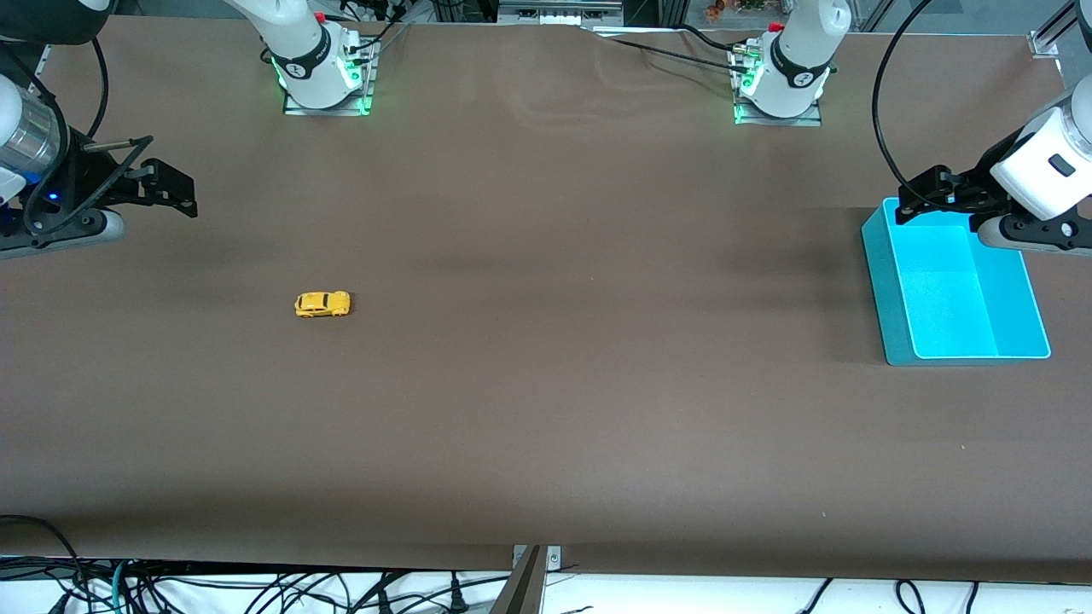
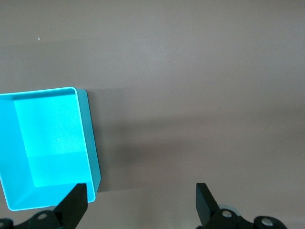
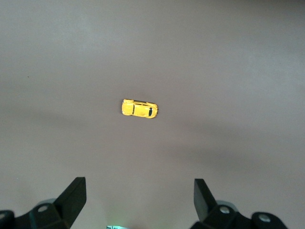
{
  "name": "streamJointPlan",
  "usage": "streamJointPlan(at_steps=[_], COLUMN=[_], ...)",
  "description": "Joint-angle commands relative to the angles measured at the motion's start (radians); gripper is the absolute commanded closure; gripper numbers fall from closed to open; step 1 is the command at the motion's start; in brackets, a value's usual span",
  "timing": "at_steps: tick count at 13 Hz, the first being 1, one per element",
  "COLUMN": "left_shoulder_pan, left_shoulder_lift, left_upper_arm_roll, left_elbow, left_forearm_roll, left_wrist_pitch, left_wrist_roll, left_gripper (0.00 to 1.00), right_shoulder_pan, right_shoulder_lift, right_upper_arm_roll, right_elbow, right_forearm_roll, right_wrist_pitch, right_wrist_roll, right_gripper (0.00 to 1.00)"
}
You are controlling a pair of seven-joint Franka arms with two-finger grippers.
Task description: Wind and store yellow beetle car
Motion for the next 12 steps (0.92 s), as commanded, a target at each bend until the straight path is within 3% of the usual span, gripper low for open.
streamJointPlan(at_steps=[1, 12], left_shoulder_pan=[0.004, 0.001], left_shoulder_lift=[0.007, 0.007], left_upper_arm_roll=[-0.003, -0.005], left_elbow=[0.012, 0.011], left_forearm_roll=[0.024, 0.024], left_wrist_pitch=[-0.015, -0.015], left_wrist_roll=[0.024, 0.024], left_gripper=[0.0, 0.0], right_shoulder_pan=[-0.002, -0.002], right_shoulder_lift=[-0.011, -0.013], right_upper_arm_roll=[0.004, 0.002], right_elbow=[0.009, 0.008], right_forearm_roll=[0.007, 0.033], right_wrist_pitch=[-0.026, -0.034], right_wrist_roll=[-0.009, -0.007], right_gripper=[0.0, 0.0])
